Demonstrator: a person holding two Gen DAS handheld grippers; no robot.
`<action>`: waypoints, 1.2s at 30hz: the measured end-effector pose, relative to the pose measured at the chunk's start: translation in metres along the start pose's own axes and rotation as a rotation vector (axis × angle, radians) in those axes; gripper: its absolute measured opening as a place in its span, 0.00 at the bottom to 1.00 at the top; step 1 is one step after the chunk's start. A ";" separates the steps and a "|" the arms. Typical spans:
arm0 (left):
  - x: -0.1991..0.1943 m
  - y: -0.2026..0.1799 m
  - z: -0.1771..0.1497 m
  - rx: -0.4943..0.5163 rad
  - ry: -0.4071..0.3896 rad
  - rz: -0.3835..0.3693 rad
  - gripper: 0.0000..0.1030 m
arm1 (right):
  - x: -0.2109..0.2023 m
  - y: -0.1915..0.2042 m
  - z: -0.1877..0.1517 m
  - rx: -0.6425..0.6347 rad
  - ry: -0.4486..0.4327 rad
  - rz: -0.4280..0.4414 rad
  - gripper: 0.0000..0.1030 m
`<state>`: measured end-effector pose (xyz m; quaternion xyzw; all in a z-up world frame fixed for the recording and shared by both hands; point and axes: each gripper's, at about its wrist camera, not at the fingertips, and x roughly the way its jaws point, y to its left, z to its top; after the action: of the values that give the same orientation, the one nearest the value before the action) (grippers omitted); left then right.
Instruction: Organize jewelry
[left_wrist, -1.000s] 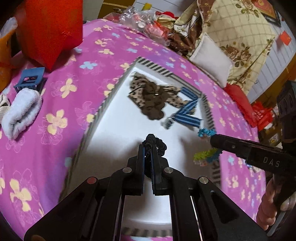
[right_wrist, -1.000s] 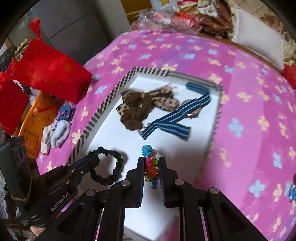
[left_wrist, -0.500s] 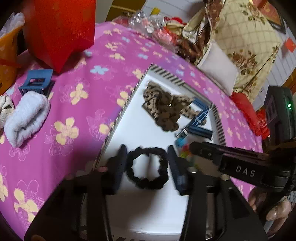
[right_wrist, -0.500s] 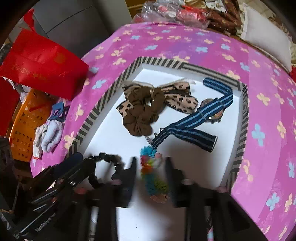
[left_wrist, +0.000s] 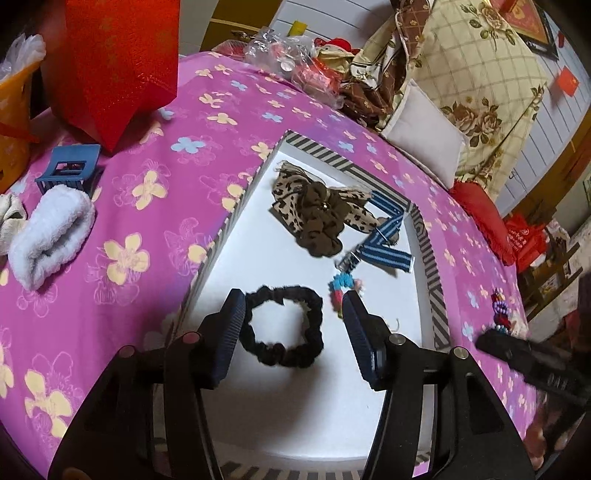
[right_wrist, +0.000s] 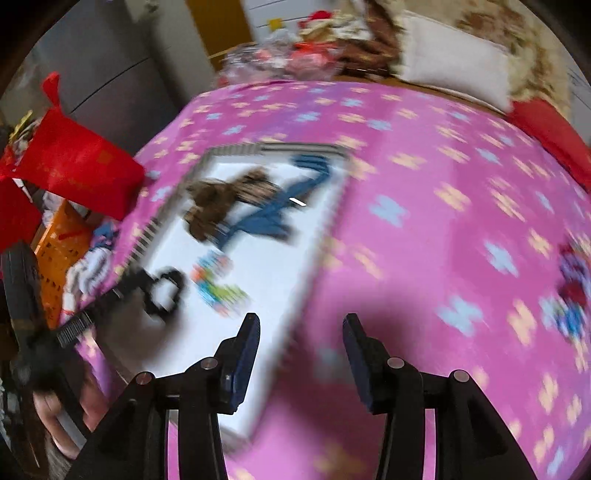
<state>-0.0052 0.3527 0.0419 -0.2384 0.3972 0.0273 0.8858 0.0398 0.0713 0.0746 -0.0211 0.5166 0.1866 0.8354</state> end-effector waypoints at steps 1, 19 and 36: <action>-0.002 -0.001 -0.002 0.003 -0.002 -0.004 0.53 | -0.008 -0.015 -0.013 0.016 -0.002 -0.029 0.43; -0.096 -0.106 -0.105 0.130 0.080 -0.090 0.53 | -0.058 -0.227 -0.038 0.280 -0.113 -0.289 0.43; -0.196 -0.072 -0.157 0.009 0.023 0.103 0.53 | 0.010 -0.234 0.004 0.145 0.016 -0.310 0.30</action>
<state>-0.2310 0.2472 0.1215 -0.2138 0.4190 0.0683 0.8798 0.1255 -0.1425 0.0308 -0.0416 0.5259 0.0176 0.8493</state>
